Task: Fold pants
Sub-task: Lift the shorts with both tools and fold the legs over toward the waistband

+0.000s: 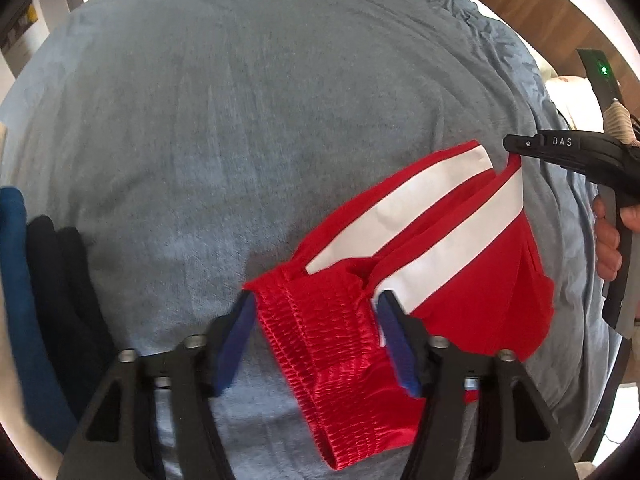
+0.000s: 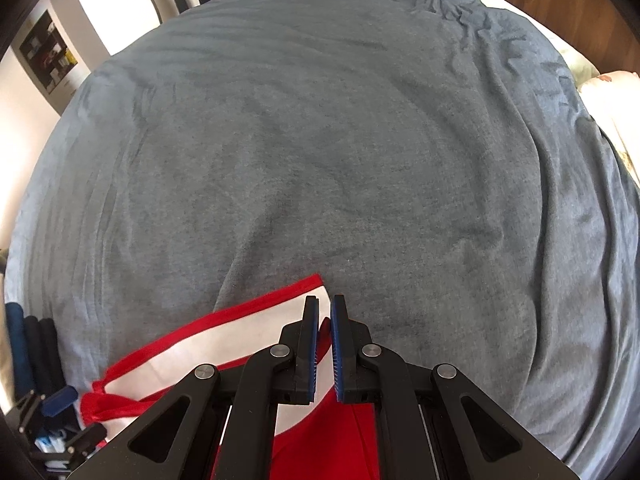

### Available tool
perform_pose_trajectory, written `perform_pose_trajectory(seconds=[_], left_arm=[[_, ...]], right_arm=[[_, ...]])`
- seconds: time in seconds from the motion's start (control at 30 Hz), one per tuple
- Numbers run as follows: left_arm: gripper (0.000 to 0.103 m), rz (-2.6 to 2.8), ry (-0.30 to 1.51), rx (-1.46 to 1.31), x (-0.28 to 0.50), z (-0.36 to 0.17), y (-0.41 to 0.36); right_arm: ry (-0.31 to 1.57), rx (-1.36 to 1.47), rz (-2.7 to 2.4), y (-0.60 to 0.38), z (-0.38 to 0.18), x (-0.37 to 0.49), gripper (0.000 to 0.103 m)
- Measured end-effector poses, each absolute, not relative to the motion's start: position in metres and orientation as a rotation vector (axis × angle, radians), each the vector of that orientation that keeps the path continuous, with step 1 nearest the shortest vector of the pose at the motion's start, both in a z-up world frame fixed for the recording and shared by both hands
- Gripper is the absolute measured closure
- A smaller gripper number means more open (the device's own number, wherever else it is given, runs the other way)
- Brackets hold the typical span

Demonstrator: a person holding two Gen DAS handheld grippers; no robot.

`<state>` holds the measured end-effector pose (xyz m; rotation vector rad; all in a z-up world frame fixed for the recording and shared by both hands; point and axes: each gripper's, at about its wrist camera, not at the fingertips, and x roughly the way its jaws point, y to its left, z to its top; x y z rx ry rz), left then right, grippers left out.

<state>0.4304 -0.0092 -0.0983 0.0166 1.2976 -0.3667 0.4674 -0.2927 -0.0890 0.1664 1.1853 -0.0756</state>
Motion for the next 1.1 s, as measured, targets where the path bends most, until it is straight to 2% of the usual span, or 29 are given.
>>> perform_pose_trajectory(seconds=[0.03,0.1,0.33,0.67,0.7,0.73,0.77,0.8,1.1], left_arm=[[0.07,-0.373,1.301,0.012,0.43,-0.1,-0.01],[0.074,-0.376,1.287,-0.007,0.426,-0.095,-0.011],[0.076,-0.229,1.23,-0.116,0.414,-0.06,-0.001],[0.074,-0.185,1.258,-0.112,0.425,-0.082,-0.004],[0.074,-0.19,1.259,-0.103,0.423,-0.083,-0.006],[0.074,-0.19,1.26,-0.094,0.42,-0.084,-0.007],[0.074,-0.186,1.261,-0.089,0.419,-0.083,-0.007],[0.073,-0.178,1.261,-0.08,0.417,-0.085,-0.007],[0.073,-0.142,1.262,-0.087,0.412,-0.092,-0.007]], right_arm=[[1.187,0.168,-0.077,-0.294,-0.09,0.467,0.096],[1.189,0.169,-0.085,-0.294,-0.09,0.466,0.096],[1.137,0.164,-0.095,-0.299,-0.075,0.46,0.096],[1.122,0.209,-0.046,-0.299,-0.087,0.484,0.094],[1.132,0.202,-0.026,-0.299,-0.089,0.482,0.092],[1.141,0.182,-0.009,-0.298,-0.09,0.48,0.082],[1.143,0.166,-0.002,-0.297,-0.091,0.477,0.066],[1.145,0.148,0.003,-0.297,-0.092,0.474,0.062],[1.193,0.121,0.127,-0.292,-0.114,0.469,0.061]])
